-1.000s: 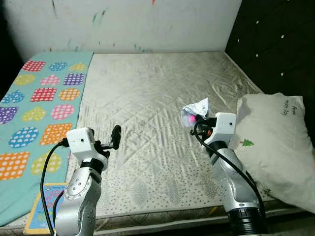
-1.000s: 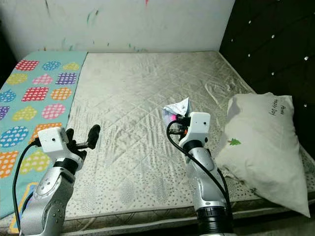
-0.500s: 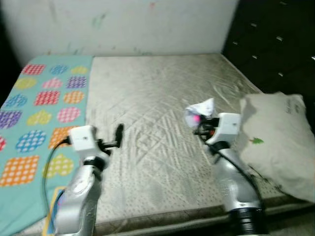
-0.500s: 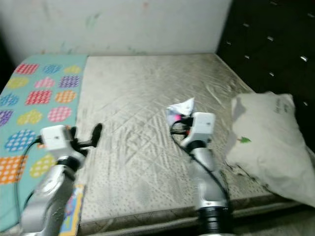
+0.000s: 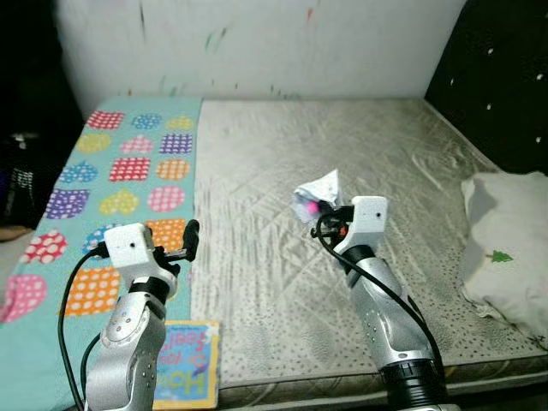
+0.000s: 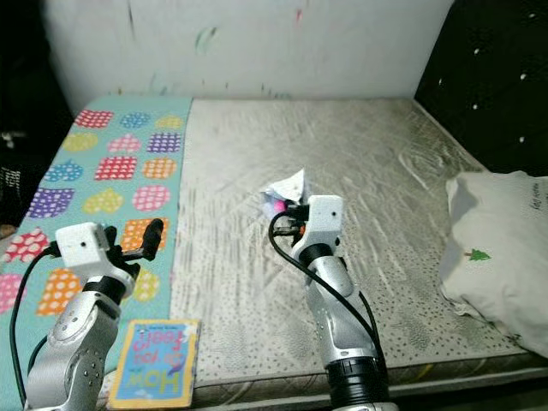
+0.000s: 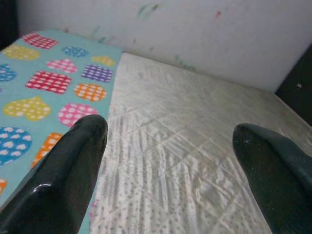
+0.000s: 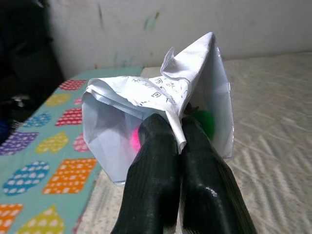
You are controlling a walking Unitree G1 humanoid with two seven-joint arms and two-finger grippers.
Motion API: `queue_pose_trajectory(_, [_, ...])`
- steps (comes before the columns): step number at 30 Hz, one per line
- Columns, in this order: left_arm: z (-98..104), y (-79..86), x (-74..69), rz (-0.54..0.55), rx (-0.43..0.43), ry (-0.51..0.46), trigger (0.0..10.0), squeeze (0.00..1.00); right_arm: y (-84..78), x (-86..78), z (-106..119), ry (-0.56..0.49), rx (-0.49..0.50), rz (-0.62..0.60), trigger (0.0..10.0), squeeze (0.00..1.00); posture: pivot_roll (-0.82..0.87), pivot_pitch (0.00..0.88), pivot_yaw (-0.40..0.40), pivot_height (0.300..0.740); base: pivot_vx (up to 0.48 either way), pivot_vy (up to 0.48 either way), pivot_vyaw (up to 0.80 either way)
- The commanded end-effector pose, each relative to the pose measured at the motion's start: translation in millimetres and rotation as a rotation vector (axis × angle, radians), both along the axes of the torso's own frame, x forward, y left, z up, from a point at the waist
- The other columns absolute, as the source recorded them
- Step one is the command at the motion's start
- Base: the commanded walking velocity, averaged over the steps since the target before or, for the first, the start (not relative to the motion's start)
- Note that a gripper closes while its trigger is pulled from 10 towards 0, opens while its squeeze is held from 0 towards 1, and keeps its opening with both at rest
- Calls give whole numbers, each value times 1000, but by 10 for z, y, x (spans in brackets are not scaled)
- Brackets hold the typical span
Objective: Clean up the room
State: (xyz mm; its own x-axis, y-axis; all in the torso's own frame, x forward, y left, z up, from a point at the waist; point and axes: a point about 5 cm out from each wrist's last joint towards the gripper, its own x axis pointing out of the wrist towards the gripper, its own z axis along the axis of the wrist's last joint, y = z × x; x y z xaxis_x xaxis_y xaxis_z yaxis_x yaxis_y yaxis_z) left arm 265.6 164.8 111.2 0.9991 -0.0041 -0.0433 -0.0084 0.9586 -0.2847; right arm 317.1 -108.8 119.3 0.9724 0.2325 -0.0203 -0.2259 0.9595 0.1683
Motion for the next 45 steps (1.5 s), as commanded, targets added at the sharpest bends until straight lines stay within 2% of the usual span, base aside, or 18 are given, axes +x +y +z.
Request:
queue_pose_trajectory(1, [37,-76,17,-23,0,-17,10000,0,-75,13,1,-1,-8,-19,10000,0,-101,0,8,740,0,0,0])
queue_pose_trajectory(13, [43,-81,14,-26,0,-21,10000,0,-20,5,19,-23,-37,27,10000,0,-98,0,6,740,0,0,0])
queue_pose_trajectory(21, [29,-72,21,5,13,-5,10000,0,0,5,21,-28,-32,45,10000,0,-98,0,3,740,0,0,646])
queue_pose_trajectory(39, [22,-70,23,8,10,2,10000,0,15,-9,-7,-14,-23,50,10000,0,-97,0,7,740,0,0,0])
queue_pose_trajectory(45, [27,-64,27,9,10,2,10000,0,26,-19,-9,-15,-22,64,10000,0,-96,0,8,740,-206,0,0])
